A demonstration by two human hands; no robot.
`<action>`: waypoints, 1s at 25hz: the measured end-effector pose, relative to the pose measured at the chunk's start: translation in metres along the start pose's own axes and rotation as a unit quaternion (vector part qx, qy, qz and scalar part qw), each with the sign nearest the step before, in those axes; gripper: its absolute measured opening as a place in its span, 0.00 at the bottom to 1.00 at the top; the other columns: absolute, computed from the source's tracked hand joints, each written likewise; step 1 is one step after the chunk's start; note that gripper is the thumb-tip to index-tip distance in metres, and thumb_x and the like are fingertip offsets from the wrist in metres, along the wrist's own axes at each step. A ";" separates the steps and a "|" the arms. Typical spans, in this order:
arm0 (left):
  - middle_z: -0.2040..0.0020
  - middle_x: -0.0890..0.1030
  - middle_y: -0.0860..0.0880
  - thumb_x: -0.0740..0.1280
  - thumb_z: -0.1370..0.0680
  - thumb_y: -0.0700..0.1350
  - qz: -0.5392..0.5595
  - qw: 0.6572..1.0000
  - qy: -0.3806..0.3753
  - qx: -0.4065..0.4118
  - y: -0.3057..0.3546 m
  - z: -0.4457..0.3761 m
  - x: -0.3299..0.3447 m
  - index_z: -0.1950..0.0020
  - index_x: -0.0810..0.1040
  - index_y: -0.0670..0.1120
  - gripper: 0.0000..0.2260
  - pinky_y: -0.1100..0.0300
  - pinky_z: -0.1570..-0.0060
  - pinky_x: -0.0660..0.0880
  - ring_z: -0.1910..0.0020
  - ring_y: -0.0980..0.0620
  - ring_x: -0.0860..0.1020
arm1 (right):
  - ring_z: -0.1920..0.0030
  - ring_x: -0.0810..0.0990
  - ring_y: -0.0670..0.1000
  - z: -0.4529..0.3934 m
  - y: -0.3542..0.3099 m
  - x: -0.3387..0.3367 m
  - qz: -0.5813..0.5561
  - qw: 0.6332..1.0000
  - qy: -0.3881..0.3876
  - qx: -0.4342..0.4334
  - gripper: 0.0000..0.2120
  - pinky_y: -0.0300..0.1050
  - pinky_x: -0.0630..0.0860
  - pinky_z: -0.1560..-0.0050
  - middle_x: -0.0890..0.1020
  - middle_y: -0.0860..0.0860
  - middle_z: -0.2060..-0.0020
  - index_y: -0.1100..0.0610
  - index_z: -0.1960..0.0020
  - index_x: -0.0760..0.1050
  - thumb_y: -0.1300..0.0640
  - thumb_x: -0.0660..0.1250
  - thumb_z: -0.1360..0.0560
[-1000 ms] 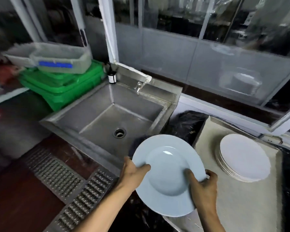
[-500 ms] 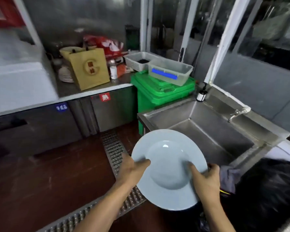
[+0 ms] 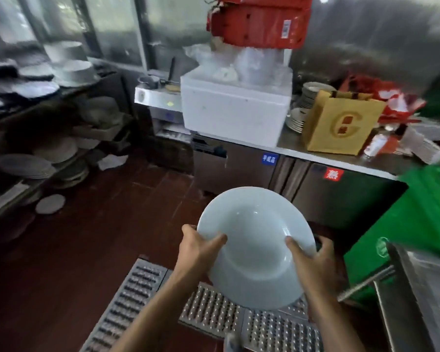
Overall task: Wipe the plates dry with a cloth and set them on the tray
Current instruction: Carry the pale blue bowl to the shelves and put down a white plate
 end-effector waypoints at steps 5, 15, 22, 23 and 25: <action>0.53 0.77 0.50 0.76 0.31 0.51 0.041 0.985 0.150 -0.069 -0.026 -0.048 -0.092 0.43 0.67 0.45 0.25 0.60 0.67 0.75 0.57 0.54 0.79 | 0.59 0.78 0.54 -0.012 -0.059 0.134 0.018 0.986 -0.149 -0.067 0.29 0.49 0.77 0.60 0.77 0.51 0.53 0.53 0.40 0.69 0.45 0.80 0.31; 0.50 0.78 0.48 0.74 0.36 0.56 0.136 0.895 0.382 -0.185 -0.074 -0.087 -0.247 0.45 0.67 0.47 0.27 0.49 0.56 0.82 0.53 0.50 0.81 | 0.53 0.79 0.56 0.030 -0.165 0.388 0.000 0.878 -0.457 -0.141 0.32 0.50 0.77 0.56 0.76 0.53 0.49 0.55 0.35 0.67 0.48 0.80 0.30; 0.51 0.78 0.48 0.75 0.37 0.54 0.243 0.795 0.504 -0.236 -0.140 -0.091 -0.370 0.50 0.66 0.50 0.24 0.52 0.61 0.81 0.55 0.49 0.80 | 0.56 0.80 0.50 0.148 -0.223 0.538 0.012 0.791 -0.583 -0.188 0.27 0.49 0.75 0.58 0.78 0.45 0.54 0.50 0.41 0.68 0.47 0.80 0.31; 0.51 0.78 0.48 0.74 0.38 0.54 0.249 0.787 0.514 -0.234 -0.150 -0.094 -0.392 0.50 0.66 0.51 0.24 0.54 0.64 0.78 0.55 0.50 0.80 | 0.56 0.80 0.49 0.167 -0.231 0.559 0.011 0.783 -0.591 -0.193 0.27 0.49 0.76 0.57 0.78 0.45 0.54 0.51 0.41 0.68 0.47 0.80 0.31; 0.52 0.78 0.49 0.75 0.36 0.53 0.246 0.779 0.529 -0.229 -0.167 -0.101 -0.440 0.51 0.66 0.51 0.22 0.59 0.67 0.74 0.57 0.53 0.79 | 0.55 0.81 0.51 0.206 -0.250 0.601 0.007 0.772 -0.604 -0.199 0.27 0.50 0.77 0.55 0.79 0.47 0.54 0.52 0.41 0.68 0.48 0.80 0.31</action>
Point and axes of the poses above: each hand's wrist, its own z-axis away from the middle knuckle, its own x-axis out of the palm, y = z × x, the point moved 1 cm from there along -z, towards the middle knuckle
